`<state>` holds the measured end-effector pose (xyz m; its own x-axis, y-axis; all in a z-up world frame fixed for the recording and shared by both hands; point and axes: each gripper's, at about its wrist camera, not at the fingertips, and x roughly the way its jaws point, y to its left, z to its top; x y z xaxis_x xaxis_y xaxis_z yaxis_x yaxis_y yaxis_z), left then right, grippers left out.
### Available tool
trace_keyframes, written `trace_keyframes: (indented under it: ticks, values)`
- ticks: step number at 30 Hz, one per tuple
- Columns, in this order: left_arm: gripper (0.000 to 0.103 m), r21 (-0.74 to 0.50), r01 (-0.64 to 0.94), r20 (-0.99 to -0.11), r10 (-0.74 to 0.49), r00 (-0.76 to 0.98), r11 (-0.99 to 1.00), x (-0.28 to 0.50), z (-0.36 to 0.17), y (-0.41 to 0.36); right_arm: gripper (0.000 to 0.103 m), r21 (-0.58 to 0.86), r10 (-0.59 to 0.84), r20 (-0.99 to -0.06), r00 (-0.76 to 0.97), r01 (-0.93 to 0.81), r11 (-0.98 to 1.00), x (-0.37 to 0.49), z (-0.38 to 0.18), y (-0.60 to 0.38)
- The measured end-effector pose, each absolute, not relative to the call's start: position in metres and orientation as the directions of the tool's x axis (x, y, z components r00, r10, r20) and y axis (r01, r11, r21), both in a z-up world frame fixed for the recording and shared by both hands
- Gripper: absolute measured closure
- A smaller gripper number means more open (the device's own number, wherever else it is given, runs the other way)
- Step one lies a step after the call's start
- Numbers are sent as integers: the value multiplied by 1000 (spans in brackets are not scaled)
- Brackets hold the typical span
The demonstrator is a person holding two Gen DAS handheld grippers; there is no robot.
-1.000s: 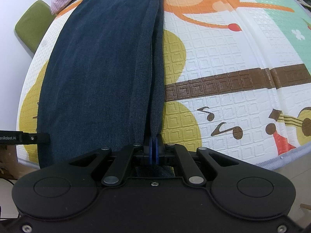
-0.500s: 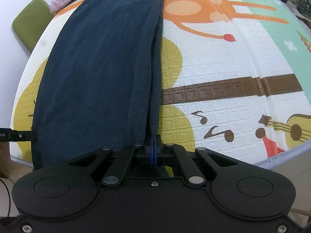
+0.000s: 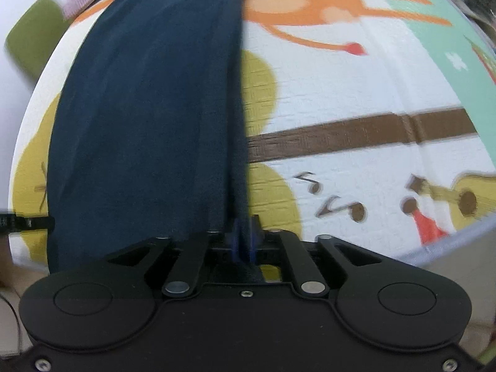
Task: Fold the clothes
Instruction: 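Open both grippers and release the folded edge of the jeans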
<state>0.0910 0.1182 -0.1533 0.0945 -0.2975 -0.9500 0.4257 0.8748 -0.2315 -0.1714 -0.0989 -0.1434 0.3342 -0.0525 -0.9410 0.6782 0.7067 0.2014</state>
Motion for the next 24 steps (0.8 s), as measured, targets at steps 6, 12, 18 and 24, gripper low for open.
trace_keyframes:
  ticks: [6, 12, 18, 24]
  values:
    - [84, -321, 449, -903, -413, 121, 834, 86, -127, 118, 83, 255, -131, -878, 461, 682, 685, -187, -111, -106]
    - [72, -383, 503, -859, -499, 116, 775, 79, -121, 85, 83, 378, -58, -822, 566, 619, 688, -168, -103, -107]
    - [72, -375, 494, -880, -469, 77, 784, 78, -145, 68, 85, 401, 28, -850, 527, 611, 682, -147, -131, -104]
    - [78, -354, 438, -902, -425, 72, 826, 86, -160, 85, 92, 408, 59, -875, 480, 668, 622, -157, -158, -119]
